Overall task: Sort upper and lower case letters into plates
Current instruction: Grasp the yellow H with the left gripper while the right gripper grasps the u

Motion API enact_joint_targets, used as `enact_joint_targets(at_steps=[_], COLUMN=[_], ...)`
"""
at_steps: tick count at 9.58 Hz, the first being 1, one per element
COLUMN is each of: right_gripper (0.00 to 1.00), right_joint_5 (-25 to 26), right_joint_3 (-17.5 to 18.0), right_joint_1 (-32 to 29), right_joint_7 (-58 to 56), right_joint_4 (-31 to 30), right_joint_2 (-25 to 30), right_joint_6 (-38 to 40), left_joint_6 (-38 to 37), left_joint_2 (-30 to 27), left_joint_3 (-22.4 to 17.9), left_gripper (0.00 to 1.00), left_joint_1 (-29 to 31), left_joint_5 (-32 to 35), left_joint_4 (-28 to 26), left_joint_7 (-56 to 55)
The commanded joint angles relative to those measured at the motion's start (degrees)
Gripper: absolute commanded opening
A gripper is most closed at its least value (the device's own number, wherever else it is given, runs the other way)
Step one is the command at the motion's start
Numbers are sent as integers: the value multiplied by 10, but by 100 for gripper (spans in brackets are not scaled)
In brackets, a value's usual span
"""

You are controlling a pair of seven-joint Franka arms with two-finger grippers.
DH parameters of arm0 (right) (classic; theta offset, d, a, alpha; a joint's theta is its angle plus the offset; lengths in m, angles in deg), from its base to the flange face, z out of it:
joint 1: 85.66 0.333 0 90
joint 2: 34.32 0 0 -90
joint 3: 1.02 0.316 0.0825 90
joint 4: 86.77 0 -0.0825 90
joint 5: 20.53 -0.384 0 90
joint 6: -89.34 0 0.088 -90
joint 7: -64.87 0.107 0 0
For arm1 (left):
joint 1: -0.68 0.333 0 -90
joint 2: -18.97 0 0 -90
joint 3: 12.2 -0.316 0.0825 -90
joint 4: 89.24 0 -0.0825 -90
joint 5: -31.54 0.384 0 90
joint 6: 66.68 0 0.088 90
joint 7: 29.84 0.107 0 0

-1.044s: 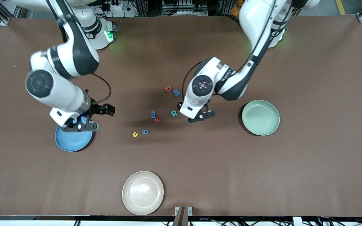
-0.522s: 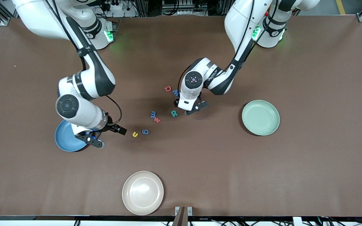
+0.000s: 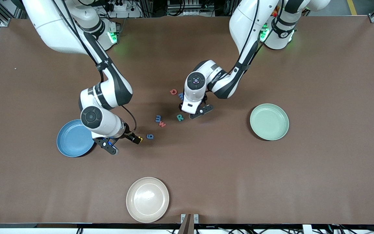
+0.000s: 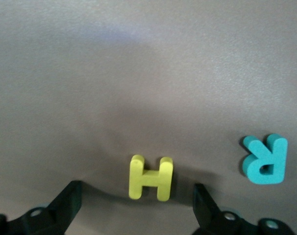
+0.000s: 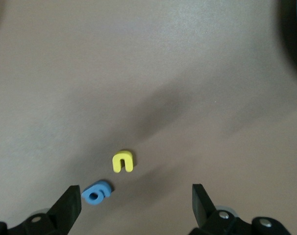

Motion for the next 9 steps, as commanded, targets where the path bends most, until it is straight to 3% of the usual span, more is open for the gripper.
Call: enact_joint_targets(at_steps=[1, 3, 6, 9], right_gripper=[100, 100, 100, 100], right_joint_5=[-9, -13, 9, 21], right_joint_3=[4, 3, 3, 2], right_joint_1=[-3, 9, 17, 28], right_joint_7=[11, 10, -7, -4], right_joint_4=[13, 13, 9, 6], right_joint_2=[-28, -45, -53, -65], right_joint_6=[-22, -50, -56, -79], left_joint_6=[4, 4, 4, 3], left_joint_2=[26, 24, 23, 22], left_joint_3=[-8, -9, -18, -18], left_gripper=[86, 61, 61, 54], left_joint_1=[-8, -5, 1, 5], left_joint_5=[20, 20, 24, 25], left_joint_4=[31, 32, 51, 51], left_joint_7=[-16, -11, 7, 8])
